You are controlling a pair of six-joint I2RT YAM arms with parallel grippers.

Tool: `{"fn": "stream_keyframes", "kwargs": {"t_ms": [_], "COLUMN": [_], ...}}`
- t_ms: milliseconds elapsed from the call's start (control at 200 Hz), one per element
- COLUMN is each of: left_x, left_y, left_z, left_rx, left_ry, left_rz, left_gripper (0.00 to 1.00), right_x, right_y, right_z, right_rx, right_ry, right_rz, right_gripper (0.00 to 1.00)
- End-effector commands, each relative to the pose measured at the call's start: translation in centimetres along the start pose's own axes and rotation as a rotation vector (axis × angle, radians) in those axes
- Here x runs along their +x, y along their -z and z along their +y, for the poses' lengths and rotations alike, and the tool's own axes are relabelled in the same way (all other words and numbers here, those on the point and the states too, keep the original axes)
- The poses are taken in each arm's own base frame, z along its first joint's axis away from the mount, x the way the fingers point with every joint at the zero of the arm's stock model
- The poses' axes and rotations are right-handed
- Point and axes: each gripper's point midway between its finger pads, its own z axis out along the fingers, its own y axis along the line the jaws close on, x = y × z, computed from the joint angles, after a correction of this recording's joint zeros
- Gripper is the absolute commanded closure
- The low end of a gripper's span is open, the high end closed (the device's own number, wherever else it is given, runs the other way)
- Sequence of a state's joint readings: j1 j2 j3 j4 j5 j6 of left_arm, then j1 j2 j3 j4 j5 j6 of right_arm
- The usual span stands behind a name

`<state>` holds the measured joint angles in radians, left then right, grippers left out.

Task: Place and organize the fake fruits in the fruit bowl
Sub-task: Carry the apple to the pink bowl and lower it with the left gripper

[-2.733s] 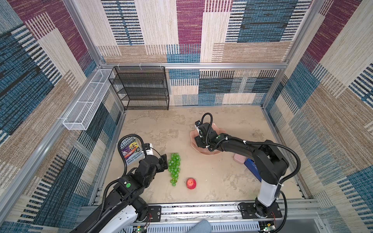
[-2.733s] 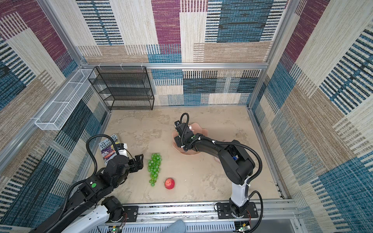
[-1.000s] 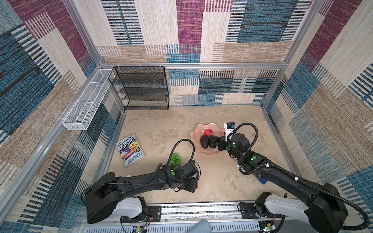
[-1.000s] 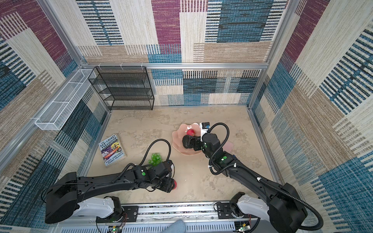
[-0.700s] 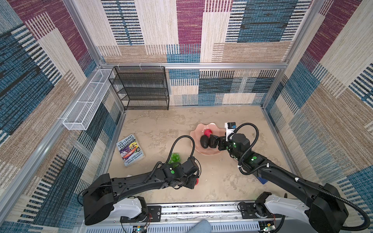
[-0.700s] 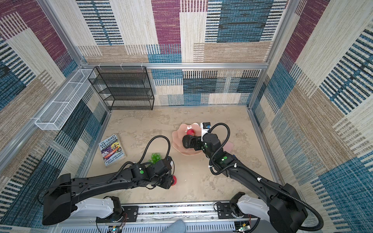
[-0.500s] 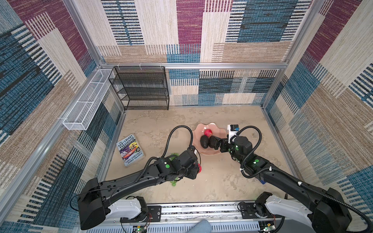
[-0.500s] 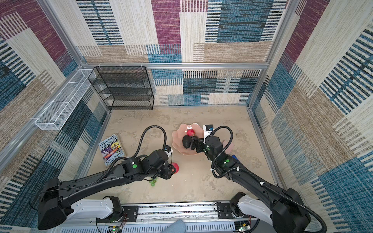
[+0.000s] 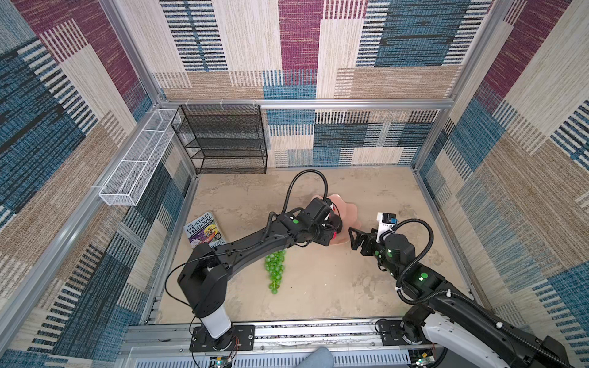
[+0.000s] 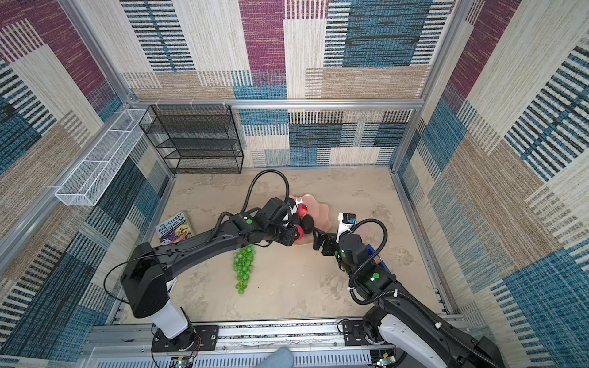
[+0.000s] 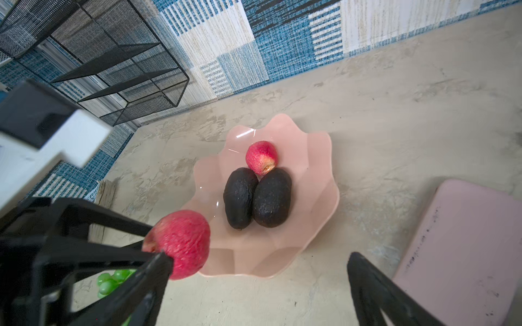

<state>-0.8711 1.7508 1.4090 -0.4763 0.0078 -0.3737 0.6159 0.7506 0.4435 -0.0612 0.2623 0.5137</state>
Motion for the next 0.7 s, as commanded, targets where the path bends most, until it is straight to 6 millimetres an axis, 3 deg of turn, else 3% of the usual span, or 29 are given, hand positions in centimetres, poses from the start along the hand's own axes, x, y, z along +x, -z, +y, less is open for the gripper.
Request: {"fn": "stream_keyframes", "kwargs": {"t_ms": [0, 220, 421, 546, 696], "left_x": [-0.3, 0.4, 1.7, 1.8, 0.7], "left_y": [-1.7, -5.1, -6.9, -7.1, -5.9], "left_z": [-0.2, 0.9, 1.6, 1.9, 1.6], "left_rx": [0.006, -0.031, -0.049, -0.057, -0.053], "left_ry": [-0.063, -0.061, -0.037, -0.029, -0.017], "left_rz": [0.032, 0.1, 0.147, 0.152, 0.113], "left_gripper": [0.52, 0.53, 0.5, 0.39, 0.33], "right_x": [-0.1, -0.6, -0.5, -0.7, -1.4], "right_y": [0.3, 0.4, 0.1, 0.0, 0.1], "right_z": [-0.6, -0.5, -0.5, -0.3, -0.2], "right_rx": [0.024, 0.029, 0.031, 0.033, 0.035], "right_ry": [-0.029, -0.019, -0.014, -0.012, -0.013], "right_rz": [-0.012, -0.022, -0.02, -0.021, -0.037], "right_gripper": [0.0, 0.0, 0.0, 0.0, 0.0]}}
